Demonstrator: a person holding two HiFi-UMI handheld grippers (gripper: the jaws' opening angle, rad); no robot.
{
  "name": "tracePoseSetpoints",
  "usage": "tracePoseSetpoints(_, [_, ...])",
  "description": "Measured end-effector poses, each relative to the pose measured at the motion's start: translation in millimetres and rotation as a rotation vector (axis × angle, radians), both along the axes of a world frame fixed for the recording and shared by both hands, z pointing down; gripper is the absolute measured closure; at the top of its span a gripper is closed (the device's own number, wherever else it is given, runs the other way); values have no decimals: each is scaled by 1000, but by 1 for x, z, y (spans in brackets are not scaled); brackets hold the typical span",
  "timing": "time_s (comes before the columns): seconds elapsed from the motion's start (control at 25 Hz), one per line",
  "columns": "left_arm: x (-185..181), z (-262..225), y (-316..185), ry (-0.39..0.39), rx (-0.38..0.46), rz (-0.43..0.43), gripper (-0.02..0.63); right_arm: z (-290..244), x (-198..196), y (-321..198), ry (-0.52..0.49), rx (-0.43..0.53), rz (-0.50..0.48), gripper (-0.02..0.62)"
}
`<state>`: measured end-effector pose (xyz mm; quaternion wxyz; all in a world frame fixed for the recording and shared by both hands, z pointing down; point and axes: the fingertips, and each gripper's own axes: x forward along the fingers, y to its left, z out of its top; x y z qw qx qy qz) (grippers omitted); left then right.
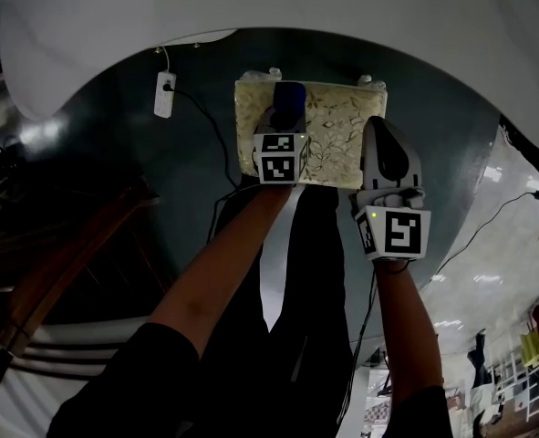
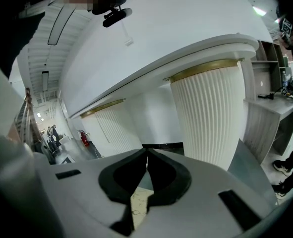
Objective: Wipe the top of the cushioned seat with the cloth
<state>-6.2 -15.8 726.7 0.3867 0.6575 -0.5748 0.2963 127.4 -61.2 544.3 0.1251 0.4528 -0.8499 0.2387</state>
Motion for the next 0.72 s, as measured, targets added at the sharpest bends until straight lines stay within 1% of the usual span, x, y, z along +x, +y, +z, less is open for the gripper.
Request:
tracePoseSetpoints(0.16, [4, 2, -2, -16, -5, -17, 555, 2, 9, 2, 15, -7, 6, 557])
tracePoseSetpoints(0.4, [27, 1, -3, 31, -29, -43, 555, -1, 26, 2, 18, -17, 30, 557])
tracePoseSetpoints(0.48, [35, 1, -5, 30, -38, -49, 555, -2, 29, 0, 22, -19, 31, 557])
tracePoseSetpoints(0.64, [47, 2, -9, 32, -46, -45, 555, -4, 37, -1, 12, -21, 50, 557])
tracePoseSetpoints(0.72, [58, 1, -10, 39, -42, -20, 555, -3, 41, 0, 10, -23, 55, 557])
